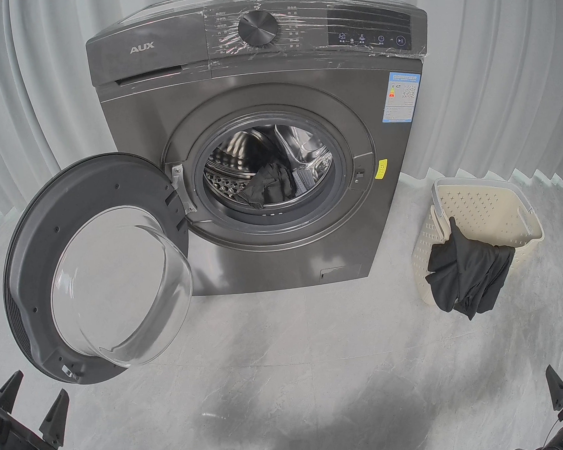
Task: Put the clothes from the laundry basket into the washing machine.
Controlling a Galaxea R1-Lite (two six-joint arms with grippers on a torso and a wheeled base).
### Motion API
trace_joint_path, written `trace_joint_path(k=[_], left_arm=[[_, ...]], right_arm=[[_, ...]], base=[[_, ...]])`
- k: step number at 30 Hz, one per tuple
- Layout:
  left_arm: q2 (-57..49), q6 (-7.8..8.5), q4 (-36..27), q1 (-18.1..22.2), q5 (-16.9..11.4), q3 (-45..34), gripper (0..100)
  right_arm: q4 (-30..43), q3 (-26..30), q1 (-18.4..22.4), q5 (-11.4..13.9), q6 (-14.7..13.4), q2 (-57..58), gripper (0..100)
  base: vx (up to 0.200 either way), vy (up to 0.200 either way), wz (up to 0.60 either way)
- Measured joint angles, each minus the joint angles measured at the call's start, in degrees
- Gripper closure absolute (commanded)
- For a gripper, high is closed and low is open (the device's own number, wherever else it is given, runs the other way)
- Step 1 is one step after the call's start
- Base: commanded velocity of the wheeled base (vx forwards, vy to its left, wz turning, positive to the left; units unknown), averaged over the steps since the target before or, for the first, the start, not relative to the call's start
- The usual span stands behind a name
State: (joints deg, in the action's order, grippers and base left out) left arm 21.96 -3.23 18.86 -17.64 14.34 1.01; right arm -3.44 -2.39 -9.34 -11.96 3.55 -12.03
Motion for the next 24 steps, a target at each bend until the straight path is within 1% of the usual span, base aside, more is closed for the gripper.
trace_joint_path(k=[2, 4, 6, 9, 11, 13, 16, 17, 19, 22, 24], left_arm=[[-4.1, -0.38, -5.6, 2.8, -1.2, 0.0, 0], [-7.1, -0.71, -9.8, 5.3, -2.2, 0.0, 0], [-10.1, -1.45, -13.4, 7.7, -3.1, 0.0, 0], [-13.0, -2.65, -14.8, 10.3, -3.7, 0.0, 0], [-14.5, -2.71, -14.8, 11.8, -3.1, 0.0, 0], [-15.5, -1.8, -14.8, 13.1, -2.7, 0.0, 0], [-17.0, 1.05, -14.8, 16.0, -2.7, 0.0, 0], [-17.5, 1.95, -14.8, 17.0, -2.7, 0.0, 0], [-18.1, 2.5, -14.8, 18.0, -2.7, 0.0, 0], [-19.2, 2.36, -15.0, 18.3, -3.3, 0.0, 0], [-19.9, 2.11, -15.6, 18.2, -3.8, 0.0, 0]], right_arm=[[0.7, 0.3, 0.4, 0.1, -0.5, 2.0, 0], [1.2, 0.6, 0.8, 0.0, -1.2, 3.4, 0], [1.6, 1.0, 1.1, 0.0, -1.7, 4.5, 0], [1.8, 1.2, 1.5, 0.2, -2.5, 5.6, 0], [1.3, 1.3, 1.7, 0.2, -3.2, 6.1, 0], [-0.2, 1.3, 1.8, 0.0, -3.7, 6.4, 0], [-1.1, 1.4, 2.2, -0.1, -3.8, 6.8, 0], [-1.3, 1.4, 2.5, 0.0, -3.4, 6.9, 0], [-1.1, 1.4, 3.9, 0.9, -2.0, 7.3, 0], [1.4, 1.4, 6.5, 3.5, -0.4, 8.5, 0], [3.5, 1.4, 7.8, 4.6, 0.0, 9.4, 0]], base=[[0.0, 0.0, 0.0], [0.0, 0.0, 0.0], [0.0, -0.2, 0.0], [0.0, -0.2, 0.0], [0.0, -0.2, 0.0], [0.0, -0.2, 0.0], [0.0, -0.2, 0.0], [0.0, 0.0, 0.0], [0.0, 0.0, 0.0], [0.0, 0.0, 0.0], [0.0, 0.0, 0.0]])
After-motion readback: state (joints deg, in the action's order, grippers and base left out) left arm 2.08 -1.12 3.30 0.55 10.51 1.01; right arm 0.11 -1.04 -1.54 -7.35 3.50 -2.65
